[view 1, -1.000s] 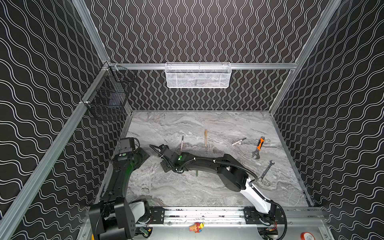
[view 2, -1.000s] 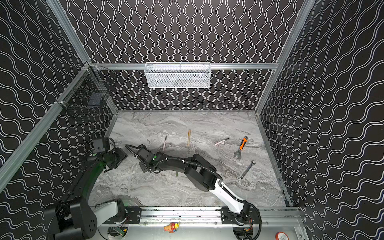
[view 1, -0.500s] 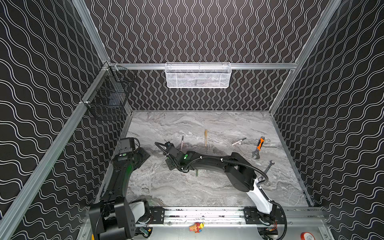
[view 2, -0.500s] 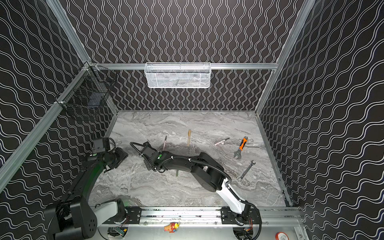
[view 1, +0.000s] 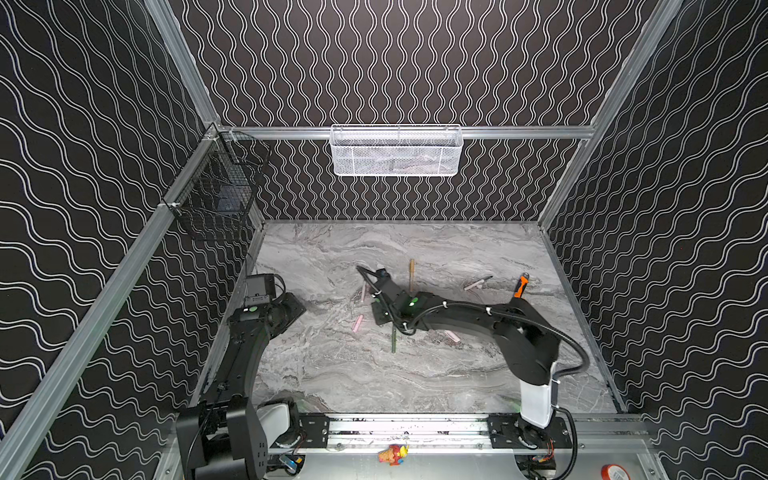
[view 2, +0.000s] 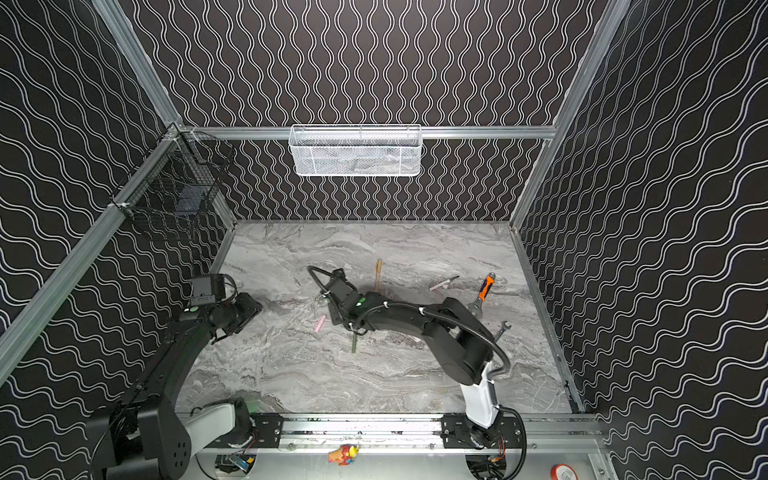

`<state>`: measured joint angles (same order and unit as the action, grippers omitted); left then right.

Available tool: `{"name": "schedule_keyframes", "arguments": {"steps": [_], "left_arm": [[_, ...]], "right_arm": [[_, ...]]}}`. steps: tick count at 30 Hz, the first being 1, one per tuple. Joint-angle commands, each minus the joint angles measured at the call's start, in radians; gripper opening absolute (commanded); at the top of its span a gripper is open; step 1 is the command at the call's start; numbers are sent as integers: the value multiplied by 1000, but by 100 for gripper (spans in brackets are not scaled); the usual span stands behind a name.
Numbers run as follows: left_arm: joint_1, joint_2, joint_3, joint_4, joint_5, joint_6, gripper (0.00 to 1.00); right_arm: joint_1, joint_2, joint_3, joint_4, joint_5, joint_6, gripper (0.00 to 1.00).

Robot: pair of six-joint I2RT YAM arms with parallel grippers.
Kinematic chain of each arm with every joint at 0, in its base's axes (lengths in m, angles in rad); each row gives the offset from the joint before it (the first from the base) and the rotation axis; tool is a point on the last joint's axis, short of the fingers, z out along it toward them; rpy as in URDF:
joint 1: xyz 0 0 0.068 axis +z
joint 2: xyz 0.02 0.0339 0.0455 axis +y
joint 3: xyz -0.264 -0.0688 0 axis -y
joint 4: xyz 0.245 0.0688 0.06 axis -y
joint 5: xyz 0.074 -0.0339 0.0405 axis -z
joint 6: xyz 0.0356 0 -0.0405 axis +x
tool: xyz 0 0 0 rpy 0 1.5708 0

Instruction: Insert the pens into the pen caps

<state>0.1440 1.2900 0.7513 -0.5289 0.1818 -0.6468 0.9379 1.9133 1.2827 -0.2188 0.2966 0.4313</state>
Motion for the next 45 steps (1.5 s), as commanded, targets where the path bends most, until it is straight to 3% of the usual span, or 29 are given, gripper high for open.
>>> {"name": "schedule_keyframes", "arguments": {"steps": [1, 7, 13, 18, 25, 37, 45], "left_arm": [[-49, -14, 8, 29, -25, 23, 53], [-344, -8, 40, 21, -134, -31, 54], [-693, 113, 134, -7, -279, -79, 53], [-858, 196, 181, -30, -350, -123, 53], [-947, 266, 178, -10, -343, -166, 54], [-1045, 466, 275, -40, -311, -123, 53], [-1057, 611, 354, -80, -329, -85, 41]], "right_arm": [[-46, -83, -106, 33, 0, 51, 24], [-104, -186, -306, 76, -26, 93, 23], [-115, -198, -386, 86, -36, 142, 23], [-119, -209, -416, 86, -39, 162, 26], [-119, -280, -428, 60, -64, 176, 33], [-133, -617, -469, -85, 14, 141, 34], [-170, -729, -515, -140, 55, 154, 35]]}}
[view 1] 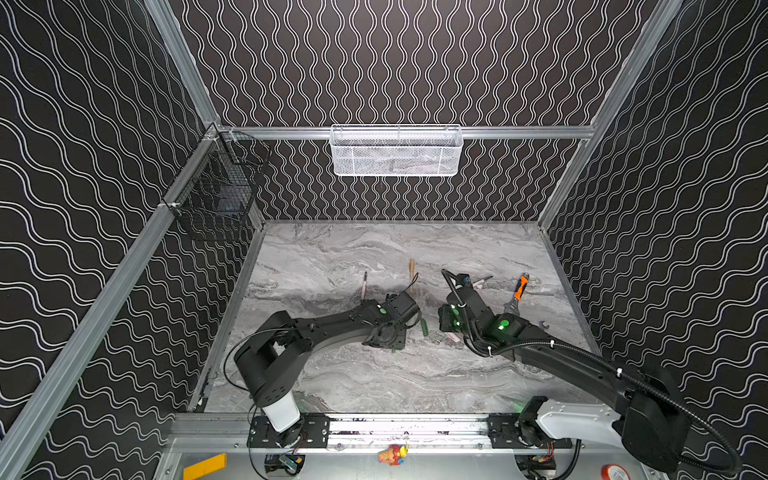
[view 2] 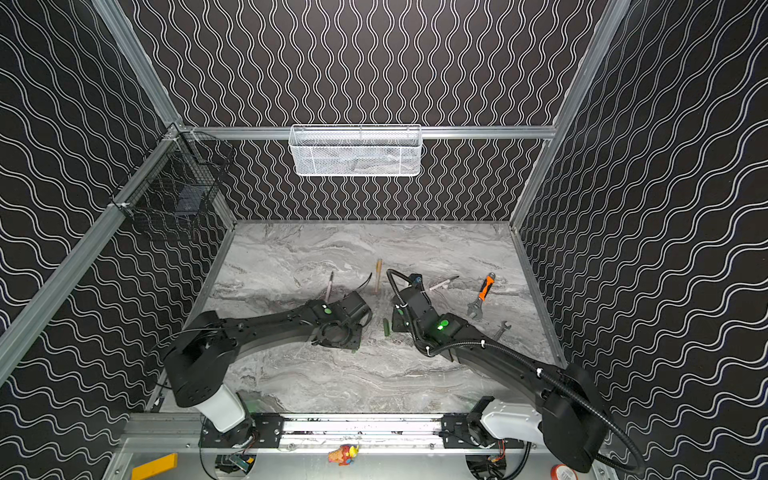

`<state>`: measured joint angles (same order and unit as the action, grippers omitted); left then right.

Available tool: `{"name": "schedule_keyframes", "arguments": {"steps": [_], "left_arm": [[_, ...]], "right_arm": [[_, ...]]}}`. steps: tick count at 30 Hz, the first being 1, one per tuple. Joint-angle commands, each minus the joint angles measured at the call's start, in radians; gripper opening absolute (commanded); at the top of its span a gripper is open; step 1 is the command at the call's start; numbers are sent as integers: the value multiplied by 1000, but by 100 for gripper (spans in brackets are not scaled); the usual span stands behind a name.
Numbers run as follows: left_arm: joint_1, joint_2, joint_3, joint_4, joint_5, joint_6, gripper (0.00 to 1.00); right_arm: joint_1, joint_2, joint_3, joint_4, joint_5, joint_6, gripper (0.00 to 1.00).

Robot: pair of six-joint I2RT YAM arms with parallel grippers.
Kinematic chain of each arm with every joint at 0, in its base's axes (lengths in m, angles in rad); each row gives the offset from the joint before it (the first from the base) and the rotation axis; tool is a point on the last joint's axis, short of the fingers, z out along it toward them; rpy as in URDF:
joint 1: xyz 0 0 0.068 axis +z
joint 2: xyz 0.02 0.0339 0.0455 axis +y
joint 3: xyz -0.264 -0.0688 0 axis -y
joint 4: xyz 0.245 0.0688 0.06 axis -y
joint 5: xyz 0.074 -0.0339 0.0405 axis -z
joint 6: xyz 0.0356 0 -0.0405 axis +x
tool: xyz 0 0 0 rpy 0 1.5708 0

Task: Insert the pens into the pen caps
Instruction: 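Lower the left gripper and grasp the green pen while the right arm withdraws, then lift the green pen upright with the left gripper while the right arm rises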

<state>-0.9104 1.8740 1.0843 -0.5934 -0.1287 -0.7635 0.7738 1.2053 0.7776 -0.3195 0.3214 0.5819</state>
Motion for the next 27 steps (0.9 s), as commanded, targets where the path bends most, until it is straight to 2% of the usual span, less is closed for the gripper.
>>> {"name": "schedule_keyframes", "arguments": {"steps": [1, 9, 20, 27], "left_arm": [[-3, 41, 27, -20, -17, 38, 40], [-12, 103, 45, -41, -59, 50, 27], [-12, 176, 92, -51, -69, 157, 10], [-12, 79, 95, -25, -66, 185, 7]], "right_arm": [[-8, -34, -17, -41, 29, 6, 35], [-17, -87, -41, -51, 37, 14, 35], [-31, -138, -18, -88, 42, 6, 35], [-37, -151, -1, -100, -1, 11, 36]]}}
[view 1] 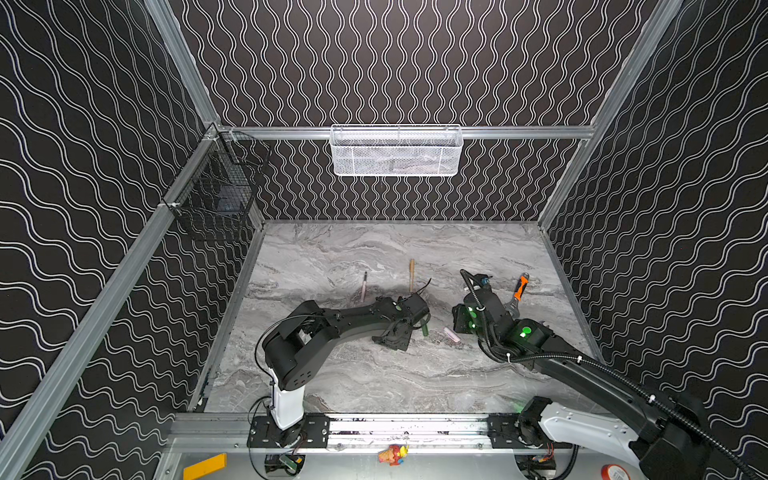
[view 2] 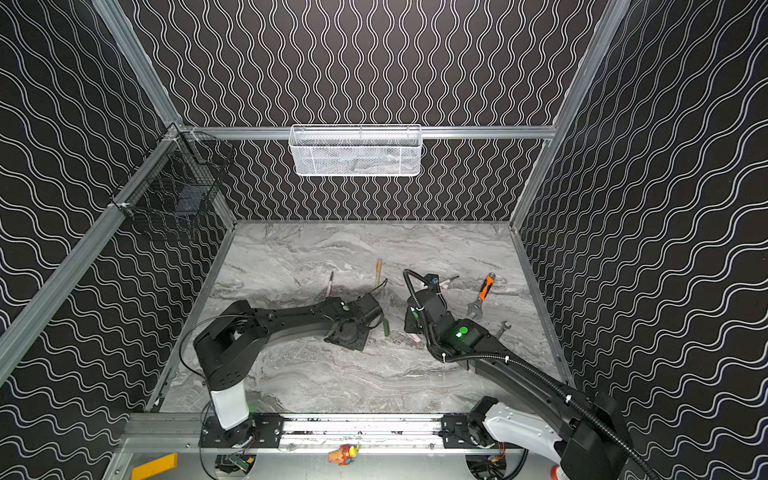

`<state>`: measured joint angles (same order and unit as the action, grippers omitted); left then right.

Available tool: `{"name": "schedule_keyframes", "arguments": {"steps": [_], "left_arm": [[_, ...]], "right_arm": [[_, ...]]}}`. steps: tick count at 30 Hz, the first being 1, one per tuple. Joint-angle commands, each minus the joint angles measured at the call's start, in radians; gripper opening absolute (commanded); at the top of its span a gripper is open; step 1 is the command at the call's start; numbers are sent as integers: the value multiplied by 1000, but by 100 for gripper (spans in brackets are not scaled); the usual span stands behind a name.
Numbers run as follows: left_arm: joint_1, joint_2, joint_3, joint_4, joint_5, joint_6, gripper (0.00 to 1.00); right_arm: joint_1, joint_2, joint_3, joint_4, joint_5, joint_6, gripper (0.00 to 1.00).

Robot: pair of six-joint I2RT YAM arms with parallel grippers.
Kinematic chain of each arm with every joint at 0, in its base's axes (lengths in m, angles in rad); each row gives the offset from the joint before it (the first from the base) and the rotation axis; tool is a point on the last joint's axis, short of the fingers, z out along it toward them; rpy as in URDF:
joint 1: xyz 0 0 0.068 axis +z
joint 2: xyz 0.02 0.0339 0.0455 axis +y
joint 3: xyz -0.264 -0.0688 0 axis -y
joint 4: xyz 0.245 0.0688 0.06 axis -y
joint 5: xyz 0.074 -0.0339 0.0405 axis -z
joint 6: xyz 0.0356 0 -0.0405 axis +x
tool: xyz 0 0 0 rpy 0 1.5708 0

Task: Insert the pens into the pen caps
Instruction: 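Lift the green pen upright with the left gripper while the right arm rises, then lower the open right gripper over the green cap on the table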

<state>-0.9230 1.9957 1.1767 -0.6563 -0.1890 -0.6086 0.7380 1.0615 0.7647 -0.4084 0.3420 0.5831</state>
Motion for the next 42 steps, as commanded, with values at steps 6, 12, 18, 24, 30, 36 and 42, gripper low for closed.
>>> {"name": "schedule_keyframes", "arguments": {"steps": [6, 12, 18, 24, 30, 36, 42], "left_arm": [[16, -220, 8, 105, -27, 64, 5], [35, -359, 0, 284, 18, 233, 1], [56, -510, -62, 478, 94, 420, 2], [80, -602, -165, 625, 219, 419, 2], [82, -662, -215, 645, 235, 419, 2], [82, -656, -193, 634, 288, 420, 1], [82, -680, -212, 650, 293, 420, 1]], "right_arm": [[-33, -42, -4, 74, -163, 6, 41], [-68, -104, 15, 231, -327, -21, 54], [-74, -84, 152, 238, -456, -95, 56], [-81, -39, 203, 326, -613, -120, 49], [-81, -8, 226, 367, -694, -119, 49], [-81, 42, 275, 373, -706, -120, 44], [-81, 71, 297, 374, -681, -116, 41]]}}
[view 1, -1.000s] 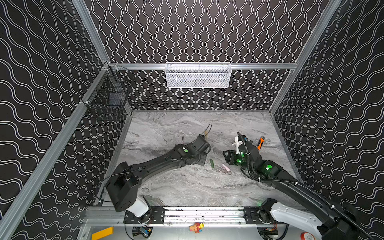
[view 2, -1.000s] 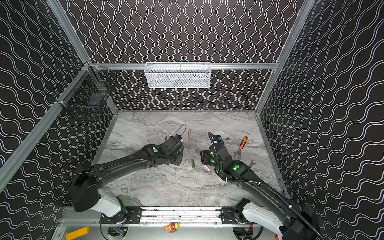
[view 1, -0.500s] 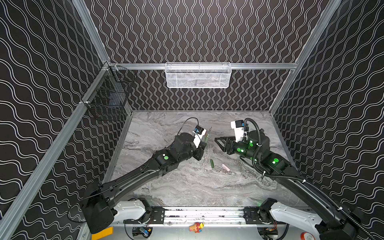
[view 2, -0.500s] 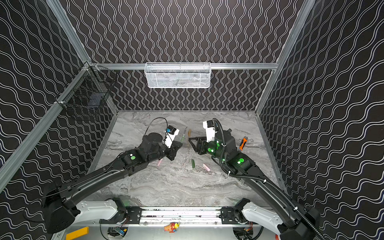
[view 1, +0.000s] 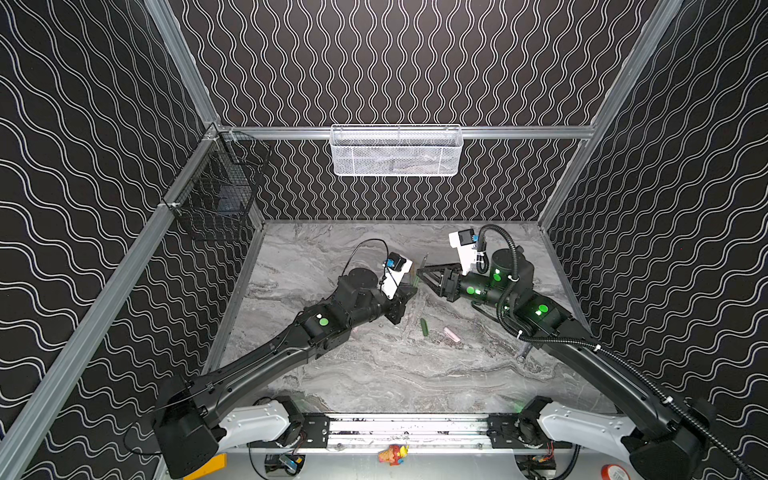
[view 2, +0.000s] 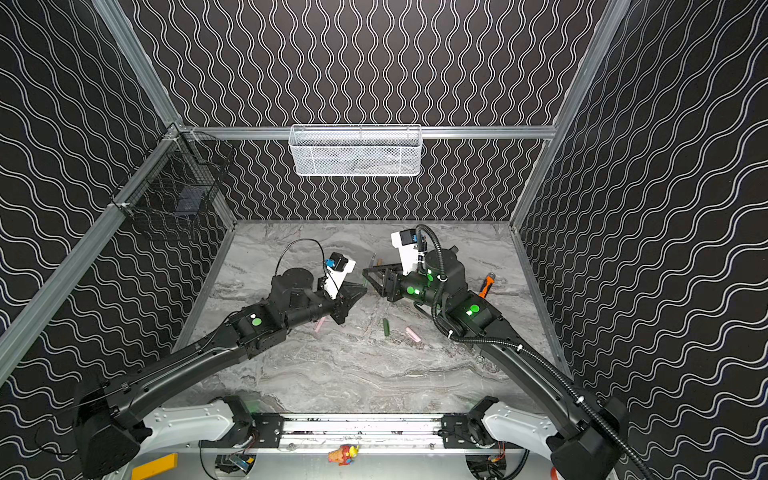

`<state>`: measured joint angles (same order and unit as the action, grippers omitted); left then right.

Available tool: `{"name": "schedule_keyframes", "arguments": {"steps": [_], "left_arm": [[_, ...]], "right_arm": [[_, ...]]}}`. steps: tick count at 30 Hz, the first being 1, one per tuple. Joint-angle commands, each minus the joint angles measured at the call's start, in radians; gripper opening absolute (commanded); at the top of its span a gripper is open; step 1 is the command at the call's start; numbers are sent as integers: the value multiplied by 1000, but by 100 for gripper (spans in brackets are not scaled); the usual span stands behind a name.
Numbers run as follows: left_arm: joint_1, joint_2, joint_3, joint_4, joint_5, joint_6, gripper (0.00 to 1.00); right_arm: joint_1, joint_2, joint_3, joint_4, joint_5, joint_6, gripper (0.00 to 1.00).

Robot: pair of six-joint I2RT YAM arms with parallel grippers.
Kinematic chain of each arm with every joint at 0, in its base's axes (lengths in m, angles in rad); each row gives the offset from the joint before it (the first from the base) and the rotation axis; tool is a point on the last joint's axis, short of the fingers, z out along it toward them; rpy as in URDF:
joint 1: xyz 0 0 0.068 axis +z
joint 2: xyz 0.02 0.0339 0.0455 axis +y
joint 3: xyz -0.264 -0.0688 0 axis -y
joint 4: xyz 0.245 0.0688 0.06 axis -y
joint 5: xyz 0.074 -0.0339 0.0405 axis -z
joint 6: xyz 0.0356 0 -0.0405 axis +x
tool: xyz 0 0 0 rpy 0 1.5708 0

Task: Insert the pens into the pen caps
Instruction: 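Lower the open right gripper over the green cap on the table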

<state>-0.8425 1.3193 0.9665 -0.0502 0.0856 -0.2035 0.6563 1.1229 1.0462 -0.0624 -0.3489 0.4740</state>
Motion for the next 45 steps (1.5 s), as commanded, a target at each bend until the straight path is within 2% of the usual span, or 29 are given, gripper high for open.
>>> {"name": "schedule_keyframes", "arguments": {"steps": [1, 6, 14, 17, 19, 20, 22, 24, 26, 34, 40, 42, 44, 45], "left_arm": [[2, 0, -2, 44, 21, 14, 2], [2, 6, -3, 54, 42, 1, 1], [2, 12, -4, 61, 66, 1, 1], [2, 16, -5, 62, 84, 6, 5], [2, 13, -11, 73, 91, 5, 11], [2, 11, -15, 78, 91, 5, 22], [2, 10, -17, 80, 89, 0, 36], [2, 16, -9, 69, 103, 1, 43], [3, 27, -5, 70, 124, -3, 45], [6, 47, -1, 70, 130, -19, 30], [6, 39, -8, 78, 131, -7, 9], [6, 36, -13, 85, 127, -4, 4], [6, 31, -15, 87, 109, 0, 0], [5, 26, -17, 88, 92, -4, 0]], "right_arm": [[1, 16, 20, 26, 11, -9, 41], [0, 35, 22, 26, 23, -3, 38], [0, 34, 17, 48, 7, -2, 13], [1, 19, -9, 65, 7, 9, 10], [0, 10, -26, 72, 9, 11, 8], [0, 6, -33, 75, 11, 14, 8], [0, -1, -42, 77, 3, 19, 7], [0, -3, -43, 71, -5, 22, 7], [0, -6, -43, 80, -15, 29, 7], [0, -20, -77, 70, -7, 19, 7], [0, -19, -81, 77, -19, 28, 8], [0, -18, -79, 84, -26, 34, 16], [0, -21, -71, 77, -30, 36, 37], [0, -27, -63, 67, -30, 34, 42]]}}
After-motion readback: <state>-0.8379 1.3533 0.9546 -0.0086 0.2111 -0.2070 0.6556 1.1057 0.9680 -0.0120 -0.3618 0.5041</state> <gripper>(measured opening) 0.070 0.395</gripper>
